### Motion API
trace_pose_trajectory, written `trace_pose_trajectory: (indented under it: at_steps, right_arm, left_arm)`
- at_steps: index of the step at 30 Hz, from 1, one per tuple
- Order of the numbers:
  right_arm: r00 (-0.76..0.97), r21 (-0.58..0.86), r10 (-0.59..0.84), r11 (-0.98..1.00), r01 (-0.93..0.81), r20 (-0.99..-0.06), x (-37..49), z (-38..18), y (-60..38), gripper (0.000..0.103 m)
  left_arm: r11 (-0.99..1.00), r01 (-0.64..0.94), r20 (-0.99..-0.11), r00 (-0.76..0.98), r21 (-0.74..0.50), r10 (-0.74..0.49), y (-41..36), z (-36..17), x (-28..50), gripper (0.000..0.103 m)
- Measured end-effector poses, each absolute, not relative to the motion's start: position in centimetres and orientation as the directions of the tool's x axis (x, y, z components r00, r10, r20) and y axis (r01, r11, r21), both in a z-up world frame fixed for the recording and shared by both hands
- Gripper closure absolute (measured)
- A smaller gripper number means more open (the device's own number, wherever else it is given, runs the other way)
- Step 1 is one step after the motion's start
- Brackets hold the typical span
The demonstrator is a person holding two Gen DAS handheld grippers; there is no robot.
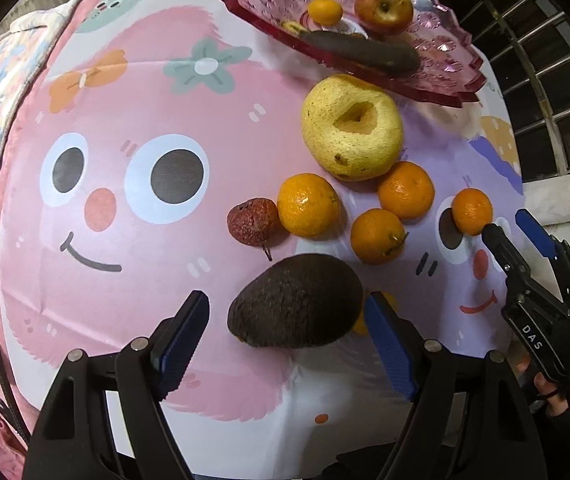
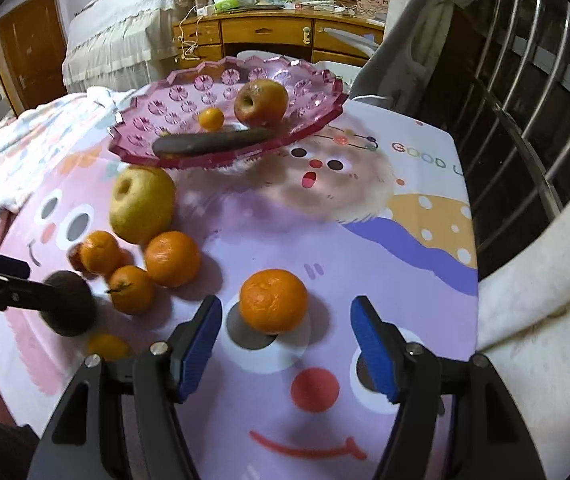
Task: Organize fruits
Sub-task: 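Move the left tool to the avocado while the right tool approaches a mandarin orange, then close the left tool on the avocado while the right tool grasps the orange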
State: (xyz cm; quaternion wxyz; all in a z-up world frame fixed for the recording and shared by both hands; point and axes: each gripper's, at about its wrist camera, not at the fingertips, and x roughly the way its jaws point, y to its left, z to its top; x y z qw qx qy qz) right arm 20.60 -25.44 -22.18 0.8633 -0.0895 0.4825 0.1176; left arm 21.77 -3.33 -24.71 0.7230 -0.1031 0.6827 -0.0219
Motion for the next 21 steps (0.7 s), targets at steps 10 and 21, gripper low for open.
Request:
trace_pose_trajectory:
  at_steps: [10,21]
  right_arm:
    - [0.453,0.0,0.146,0.952,-0.307,-0.88,22.4,-25.4,-25.5,0.036]
    - [0.449,-0.007,0.161,0.937,-0.349,-0.879,22.7,-26.4,-24.9,0.041]
  left_arm:
    - [0.968,-0.106,-0.973,-0.002,-0.227,-0.229,-3.7,-27.3,23.0,0.019]
    - [0.967,-0.091,-0.968,-0.069,-0.236,-0.243,-4.6,-29.7,23.9,0.019]
